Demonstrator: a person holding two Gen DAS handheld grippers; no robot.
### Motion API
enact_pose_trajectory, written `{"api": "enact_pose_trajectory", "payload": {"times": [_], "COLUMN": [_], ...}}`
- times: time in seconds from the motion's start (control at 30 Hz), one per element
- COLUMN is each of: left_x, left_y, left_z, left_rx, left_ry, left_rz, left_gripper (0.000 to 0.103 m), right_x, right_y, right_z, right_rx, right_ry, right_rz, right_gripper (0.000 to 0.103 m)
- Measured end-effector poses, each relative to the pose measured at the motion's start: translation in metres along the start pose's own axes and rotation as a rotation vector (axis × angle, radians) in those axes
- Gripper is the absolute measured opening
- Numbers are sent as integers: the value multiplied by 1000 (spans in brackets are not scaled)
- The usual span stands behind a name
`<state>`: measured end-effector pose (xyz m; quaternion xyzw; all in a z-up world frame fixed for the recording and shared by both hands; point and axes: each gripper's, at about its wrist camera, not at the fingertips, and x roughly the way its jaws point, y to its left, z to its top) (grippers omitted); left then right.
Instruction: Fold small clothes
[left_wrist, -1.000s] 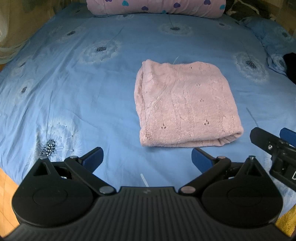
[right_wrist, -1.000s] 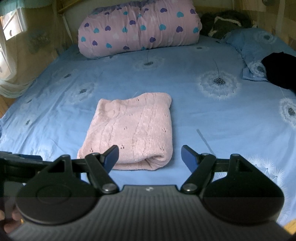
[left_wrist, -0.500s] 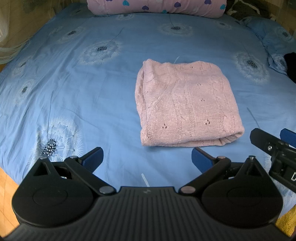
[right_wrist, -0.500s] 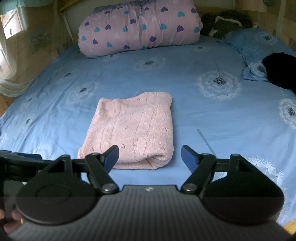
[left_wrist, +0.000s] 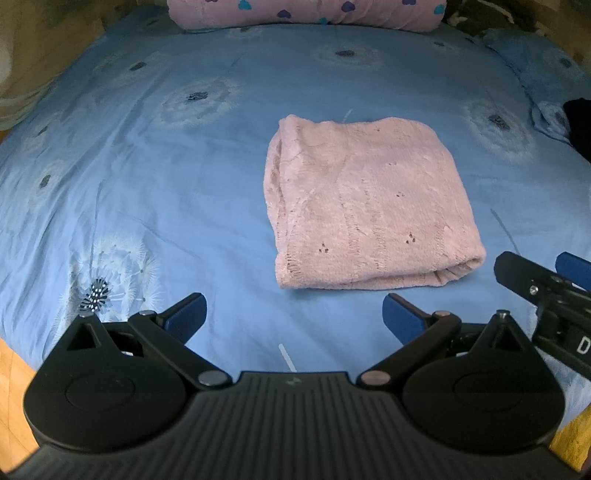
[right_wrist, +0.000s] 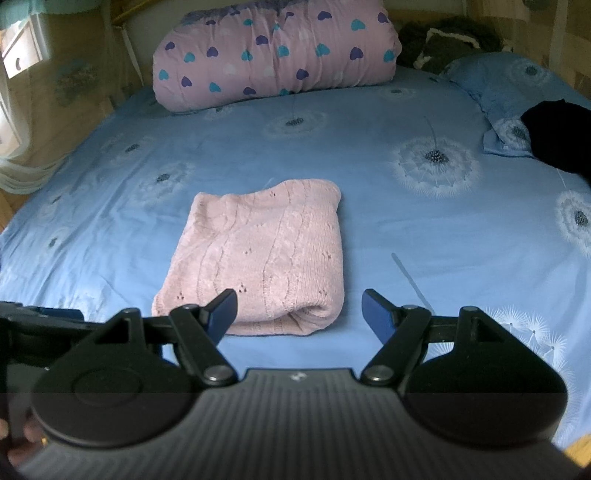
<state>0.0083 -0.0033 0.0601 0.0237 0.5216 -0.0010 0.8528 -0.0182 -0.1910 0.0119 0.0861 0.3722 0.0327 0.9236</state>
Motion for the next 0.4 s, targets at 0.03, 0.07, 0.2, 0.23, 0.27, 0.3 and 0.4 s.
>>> {"api": "enact_pose_trajectory", "payload": {"times": [0.03,0.07,0.2,0.23,0.27,0.3,0.4], "left_x": [0,0,2,2,3,3,3], "left_y": [0,-1,-3,-3,-3,-3,-3], "left_z": [0,0,-2,-3,-2,-3,-3], "left_rx": [2,3,16,16,16,16,18], "left_ry": [0,0,3,5,7,9,11], "left_rz": [-4,-6,-7,-8,-9,-10,-12], "left_gripper": [103,103,103,103,103,103,103], "right_x": [0,0,1,1,1,2,3], "right_y": [0,0,0,0,0,0,0], "right_z": [0,-1,-2,-2,-2,-3,-4], "right_rx": [0,-1,1,1,2,2,5], "right_ry": [1,2,4,5,6,7,10], "right_rz": [0,0,-2,-2,-2,-2,-2], "right_gripper": [76,76,76,76,76,76,76]}}
